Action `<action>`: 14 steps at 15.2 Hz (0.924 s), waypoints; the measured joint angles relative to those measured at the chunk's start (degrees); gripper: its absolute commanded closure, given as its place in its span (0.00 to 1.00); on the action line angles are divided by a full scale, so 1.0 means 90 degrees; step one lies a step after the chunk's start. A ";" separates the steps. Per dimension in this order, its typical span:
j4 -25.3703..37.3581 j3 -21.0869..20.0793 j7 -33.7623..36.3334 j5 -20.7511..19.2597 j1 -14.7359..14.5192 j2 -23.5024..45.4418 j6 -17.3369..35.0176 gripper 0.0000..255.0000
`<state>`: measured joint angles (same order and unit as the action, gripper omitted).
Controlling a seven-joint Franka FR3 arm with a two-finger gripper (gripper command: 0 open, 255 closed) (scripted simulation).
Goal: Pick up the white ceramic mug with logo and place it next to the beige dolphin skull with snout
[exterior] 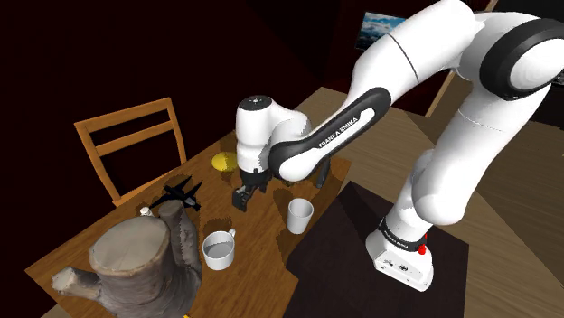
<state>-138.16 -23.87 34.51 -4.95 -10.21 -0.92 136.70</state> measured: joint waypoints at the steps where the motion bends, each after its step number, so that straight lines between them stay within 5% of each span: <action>1: 0.0162 -0.0054 0.0200 -0.0170 -0.0047 0.0272 0.0085 0.00; 14: 0.2409 0.0325 0.2084 -0.2112 -0.1346 0.3470 0.0688 0.00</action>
<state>-116.48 -20.94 53.27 -23.96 -22.33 30.31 142.89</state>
